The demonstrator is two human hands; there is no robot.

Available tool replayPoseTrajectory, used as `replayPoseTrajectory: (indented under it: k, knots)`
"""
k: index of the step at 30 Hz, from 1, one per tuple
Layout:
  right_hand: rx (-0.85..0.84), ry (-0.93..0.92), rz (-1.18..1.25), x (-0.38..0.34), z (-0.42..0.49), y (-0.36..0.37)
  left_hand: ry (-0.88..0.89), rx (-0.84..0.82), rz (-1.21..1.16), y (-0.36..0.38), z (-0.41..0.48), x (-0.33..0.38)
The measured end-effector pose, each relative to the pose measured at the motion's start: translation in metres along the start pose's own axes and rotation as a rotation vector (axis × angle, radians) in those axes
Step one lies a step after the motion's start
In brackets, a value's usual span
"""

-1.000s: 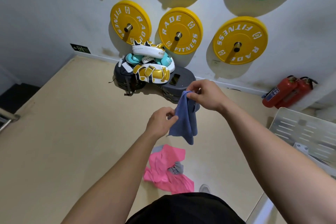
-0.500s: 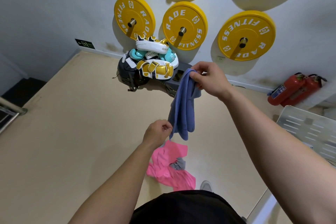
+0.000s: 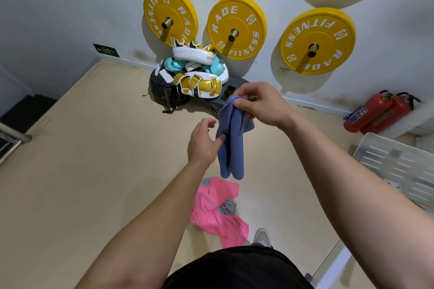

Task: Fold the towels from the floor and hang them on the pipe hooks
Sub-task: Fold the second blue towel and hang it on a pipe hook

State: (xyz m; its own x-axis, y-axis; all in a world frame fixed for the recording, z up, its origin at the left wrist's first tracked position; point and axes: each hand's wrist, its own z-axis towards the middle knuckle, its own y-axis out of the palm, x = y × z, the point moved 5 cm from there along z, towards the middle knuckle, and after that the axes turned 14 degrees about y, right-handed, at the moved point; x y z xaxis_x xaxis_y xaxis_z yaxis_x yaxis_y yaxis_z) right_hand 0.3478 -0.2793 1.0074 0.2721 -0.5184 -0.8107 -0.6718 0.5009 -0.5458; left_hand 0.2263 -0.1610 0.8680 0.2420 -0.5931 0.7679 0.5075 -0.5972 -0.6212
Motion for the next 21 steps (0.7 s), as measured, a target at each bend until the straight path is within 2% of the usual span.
replayPoseTrajectory:
  k: [4, 9, 14, 18, 21]
  knots:
    - [-0.037, 0.020, 0.022, 0.014, -0.001, -0.007, 0.027, -0.136, -0.054, 0.010, -0.002, -0.005]
    - [0.002, 0.047, 0.017, 0.030, -0.001, -0.014, -0.006, -0.182, -0.086, 0.017, -0.017, -0.010]
    - [0.094, 0.077, -0.037, 0.052, 0.003, -0.024, 0.015, -0.128, -0.073, 0.016, -0.027, -0.003]
    - [0.225, 0.146, -0.156, 0.080, 0.005, -0.034, -0.059, -0.063, -0.157, 0.010, -0.037, -0.008]
    - [0.260, 0.230, -0.235, 0.105, 0.003, -0.036, -0.073, -0.085, -0.107, 0.003, -0.044, -0.015]
